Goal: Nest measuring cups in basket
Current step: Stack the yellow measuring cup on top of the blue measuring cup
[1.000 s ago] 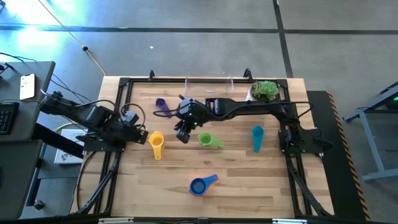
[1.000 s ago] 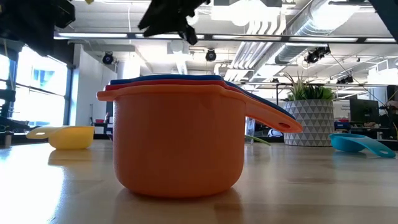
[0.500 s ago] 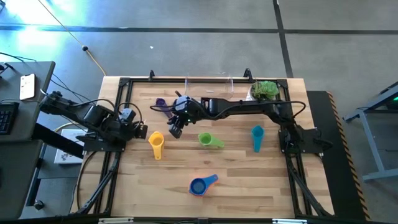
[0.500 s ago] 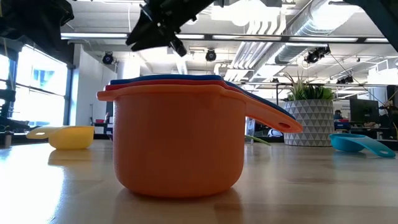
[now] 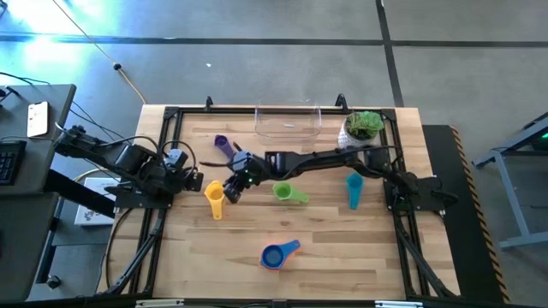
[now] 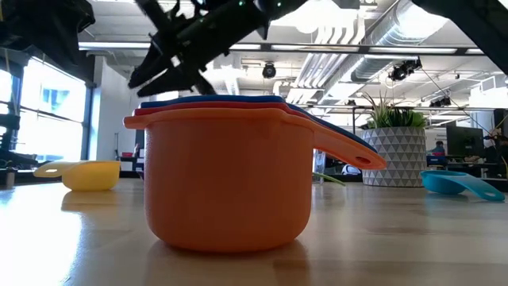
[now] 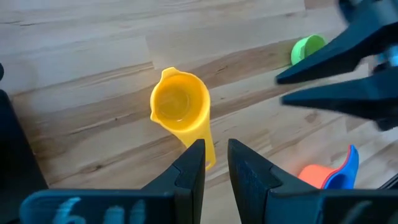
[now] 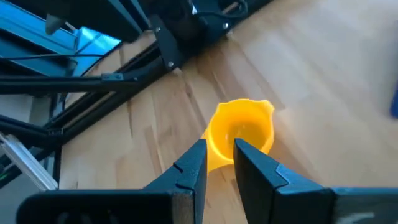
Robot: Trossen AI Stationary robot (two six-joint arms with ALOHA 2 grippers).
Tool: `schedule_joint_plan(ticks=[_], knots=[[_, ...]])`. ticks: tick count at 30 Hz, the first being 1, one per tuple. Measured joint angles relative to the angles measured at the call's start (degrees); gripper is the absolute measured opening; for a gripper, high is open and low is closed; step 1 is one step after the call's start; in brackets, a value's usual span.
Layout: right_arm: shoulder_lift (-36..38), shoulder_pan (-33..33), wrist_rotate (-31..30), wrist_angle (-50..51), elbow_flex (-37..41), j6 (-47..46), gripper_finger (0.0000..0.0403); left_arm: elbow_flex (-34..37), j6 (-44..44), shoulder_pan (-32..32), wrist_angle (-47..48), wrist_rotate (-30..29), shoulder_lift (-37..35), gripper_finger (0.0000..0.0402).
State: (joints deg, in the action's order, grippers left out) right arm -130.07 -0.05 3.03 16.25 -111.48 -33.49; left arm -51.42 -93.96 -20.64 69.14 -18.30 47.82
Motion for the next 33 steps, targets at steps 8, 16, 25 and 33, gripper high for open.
schedule_joint_plan(ticks=[8, 16, 25, 33], knots=[[-5.3, 0.2, 0.0, -1.7, 0.0, -6.9, 0.0071, 0.0, 0.0, 0.0, 0.0, -0.3, 0.2, 0.0060], [-7.8, -0.1, -0.8, -4.6, 0.0, -13.0, 0.0071, 0.0, 1.1, 0.0, 0.0, -0.3, 0.4, 0.0060], [-7.8, -1.2, -1.4, -7.5, 0.0, -12.6, 0.0071, 0.0, 2.7, 0.0, 0.0, -0.4, 0.4, 0.0060], [-7.8, -3.4, 4.4, -5.9, -5.0, -11.4, 0.0107, 0.0, 4.6, 0.0, 0.0, -1.9, -2.4, 0.0060]])
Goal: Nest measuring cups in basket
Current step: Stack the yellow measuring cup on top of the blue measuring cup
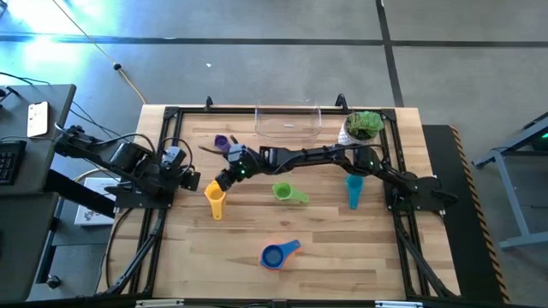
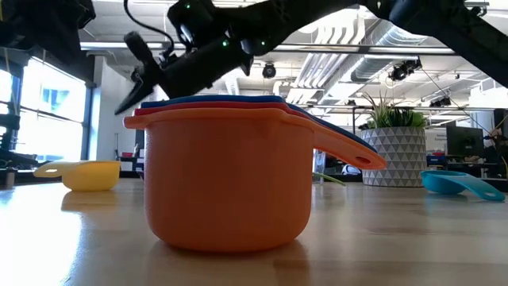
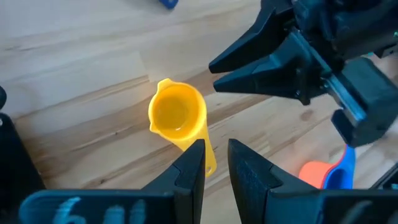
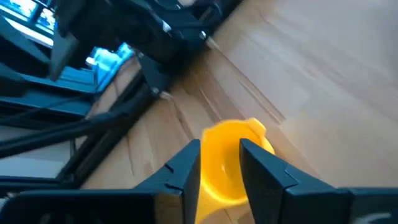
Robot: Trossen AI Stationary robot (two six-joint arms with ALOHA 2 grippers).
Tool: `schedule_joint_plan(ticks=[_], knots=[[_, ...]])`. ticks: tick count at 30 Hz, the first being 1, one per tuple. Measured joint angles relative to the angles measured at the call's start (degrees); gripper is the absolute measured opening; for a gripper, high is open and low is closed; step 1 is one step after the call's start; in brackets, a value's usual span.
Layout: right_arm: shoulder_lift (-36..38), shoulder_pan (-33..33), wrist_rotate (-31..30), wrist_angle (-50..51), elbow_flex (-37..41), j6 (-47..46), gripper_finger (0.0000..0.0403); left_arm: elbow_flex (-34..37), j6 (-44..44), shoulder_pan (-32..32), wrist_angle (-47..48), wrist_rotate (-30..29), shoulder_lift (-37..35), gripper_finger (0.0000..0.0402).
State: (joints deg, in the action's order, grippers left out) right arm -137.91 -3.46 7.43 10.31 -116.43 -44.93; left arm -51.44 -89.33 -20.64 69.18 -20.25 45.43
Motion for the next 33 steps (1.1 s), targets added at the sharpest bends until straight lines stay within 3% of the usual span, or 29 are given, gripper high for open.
schedule_joint_plan(ticks=[5, 15, 33], knots=[[0.0, 0.0, -2.4, 4.0, -4.7, 2.2, 0.0129, 0.0, 0.3, 0.0, 0.0, -2.5, -2.8, 0.0060], [0.1, 0.0, -11.4, 10.3, -10.5, 7.5, 0.0130, 0.0, 1.5, 0.0, -0.1, -6.9, -8.1, 0.0060], [-6.9, 3.2, -11.4, 11.8, -9.0, 2.5, 0.0130, 0.0, 2.7, 0.0, -0.1, -7.4, -8.4, 0.0060]])
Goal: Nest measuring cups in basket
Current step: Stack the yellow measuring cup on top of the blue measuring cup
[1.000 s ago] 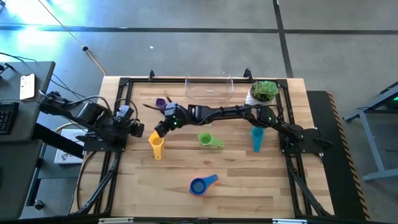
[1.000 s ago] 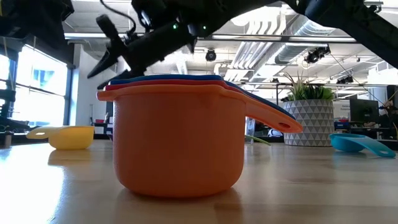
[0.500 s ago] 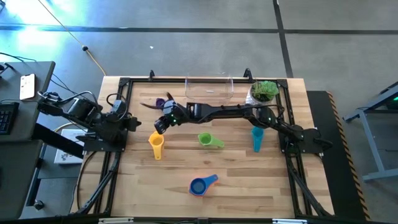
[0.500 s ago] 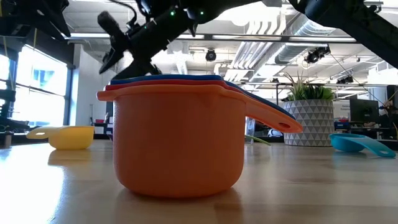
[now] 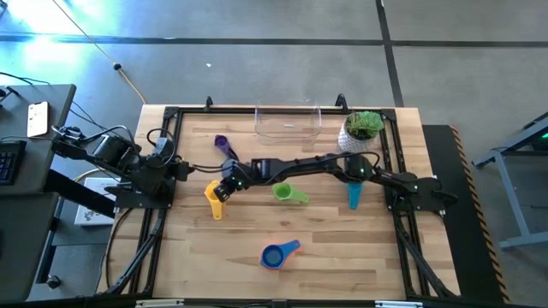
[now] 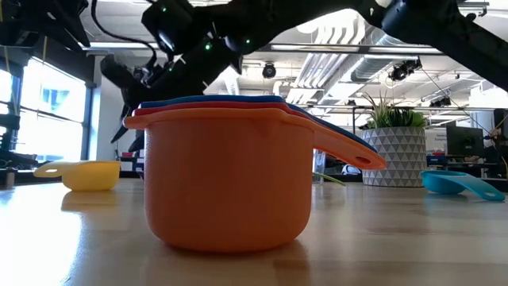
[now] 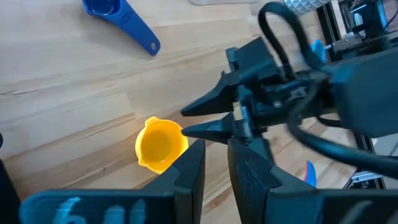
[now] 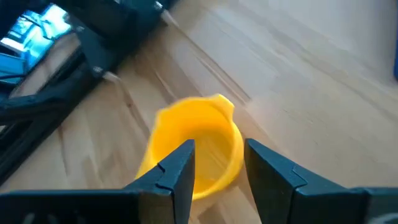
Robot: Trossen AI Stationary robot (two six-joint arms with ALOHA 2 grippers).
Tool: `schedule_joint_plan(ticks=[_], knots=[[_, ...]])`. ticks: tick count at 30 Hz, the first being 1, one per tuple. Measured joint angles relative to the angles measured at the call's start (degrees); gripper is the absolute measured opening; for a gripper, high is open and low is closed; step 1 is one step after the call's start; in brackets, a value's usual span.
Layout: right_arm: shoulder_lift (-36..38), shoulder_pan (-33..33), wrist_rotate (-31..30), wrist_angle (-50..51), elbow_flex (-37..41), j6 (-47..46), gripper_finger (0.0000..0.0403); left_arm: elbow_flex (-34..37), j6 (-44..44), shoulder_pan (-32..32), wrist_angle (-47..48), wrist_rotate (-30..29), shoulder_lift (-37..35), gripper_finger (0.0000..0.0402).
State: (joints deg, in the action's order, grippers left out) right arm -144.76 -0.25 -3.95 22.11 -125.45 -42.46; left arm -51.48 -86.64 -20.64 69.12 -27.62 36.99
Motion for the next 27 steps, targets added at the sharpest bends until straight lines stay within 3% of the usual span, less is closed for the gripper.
schedule_joint_plan(ticks=[20, 27], knots=[[-2.6, 1.2, -0.5, -0.1, 0.0, -1.2, 0.0128, 0.0, -0.1, 0.0, 0.0, 0.0, 0.0, 0.0060], [-3.5, 1.1, 0.8, 1.2, 0.0, -3.1, 0.0076, 0.0, 0.6, 0.0, 0.0, 0.0, 0.0, 0.0060]])
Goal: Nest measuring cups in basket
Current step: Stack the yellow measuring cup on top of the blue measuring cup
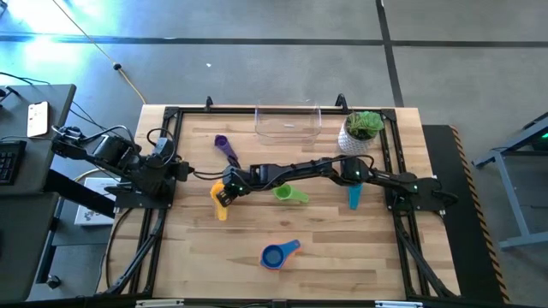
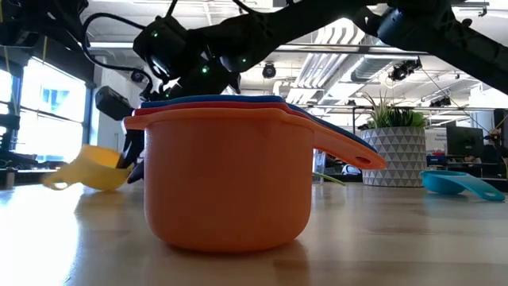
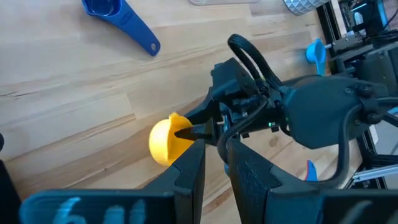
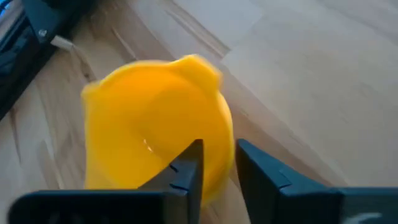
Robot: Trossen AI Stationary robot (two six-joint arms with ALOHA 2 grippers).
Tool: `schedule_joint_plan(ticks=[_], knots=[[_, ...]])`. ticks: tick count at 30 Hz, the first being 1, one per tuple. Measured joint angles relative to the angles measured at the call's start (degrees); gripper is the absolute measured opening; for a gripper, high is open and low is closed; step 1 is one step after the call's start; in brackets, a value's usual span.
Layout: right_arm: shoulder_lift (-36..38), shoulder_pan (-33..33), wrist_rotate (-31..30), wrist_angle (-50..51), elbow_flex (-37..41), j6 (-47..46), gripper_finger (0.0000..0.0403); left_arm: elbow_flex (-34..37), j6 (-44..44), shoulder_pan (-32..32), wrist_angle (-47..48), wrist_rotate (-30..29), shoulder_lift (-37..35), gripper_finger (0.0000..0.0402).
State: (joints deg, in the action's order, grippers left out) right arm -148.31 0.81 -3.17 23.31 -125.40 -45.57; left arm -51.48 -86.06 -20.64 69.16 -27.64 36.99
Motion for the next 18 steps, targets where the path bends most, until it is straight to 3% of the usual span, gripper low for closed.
schedule_joint_plan(ticks=[6, 9, 16, 18], knots=[[0.0, -0.2, 1.7, 0.3, -0.4, 1.5, 0.0008, 0.0, 0.3, 0.0, 0.0, 0.0, 0.0, 0.0060], [0.0, -0.5, 3.7, 1.4, -1.6, 2.6, 0.0008, 0.0, 1.2, 0.0, 0.0, 0.0, 0.0, 0.0060], [0.5, -0.8, 6.7, 16.6, -9.8, 13.7, 0.0003, 0.0, 2.6, 0.0, 0.0, 0.1, 0.0, 0.0060], [2.8, -0.5, 8.4, 17.6, -7.8, 16.3, 0.0002, 0.0, 3.1, 0.0, 0.0, 0.3, 0.0, 0.0060]])
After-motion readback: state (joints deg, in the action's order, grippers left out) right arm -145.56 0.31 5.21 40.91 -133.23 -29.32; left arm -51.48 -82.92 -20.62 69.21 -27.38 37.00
